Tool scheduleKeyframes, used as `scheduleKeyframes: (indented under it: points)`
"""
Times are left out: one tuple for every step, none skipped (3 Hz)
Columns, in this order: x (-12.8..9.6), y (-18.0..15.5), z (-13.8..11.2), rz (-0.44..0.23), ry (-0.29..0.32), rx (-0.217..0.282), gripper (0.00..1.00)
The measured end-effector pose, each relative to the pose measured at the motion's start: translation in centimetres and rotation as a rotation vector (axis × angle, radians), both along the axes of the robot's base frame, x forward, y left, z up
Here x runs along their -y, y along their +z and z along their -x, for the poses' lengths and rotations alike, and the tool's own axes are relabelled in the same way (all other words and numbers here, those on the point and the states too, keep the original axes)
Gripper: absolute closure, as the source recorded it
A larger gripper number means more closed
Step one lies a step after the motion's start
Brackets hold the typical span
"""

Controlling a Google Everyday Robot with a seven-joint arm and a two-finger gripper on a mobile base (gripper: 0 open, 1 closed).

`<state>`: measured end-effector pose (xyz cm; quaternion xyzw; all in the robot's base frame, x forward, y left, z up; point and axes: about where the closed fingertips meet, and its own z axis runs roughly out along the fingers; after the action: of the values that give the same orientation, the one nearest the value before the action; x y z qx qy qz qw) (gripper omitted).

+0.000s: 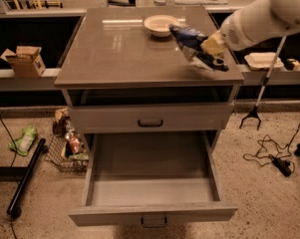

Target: Place blue chip bag into middle drawer

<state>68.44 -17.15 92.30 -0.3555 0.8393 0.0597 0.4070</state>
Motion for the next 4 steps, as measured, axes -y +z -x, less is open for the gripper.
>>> scheduleKeyframes:
  points:
    - [1.5, -0.3, 3.7, 0.005, 0.061, -0.042, 1.00]
    - [1.5, -0.3, 3.6, 0.005, 0.060, -0.042, 1.00]
    - [1.8, -1.3, 4.2, 0.016, 0.122, -0.056, 1.00]
    - [3.5, -3.8, 8.3, 0.034, 0.249, -0.062, 1.00]
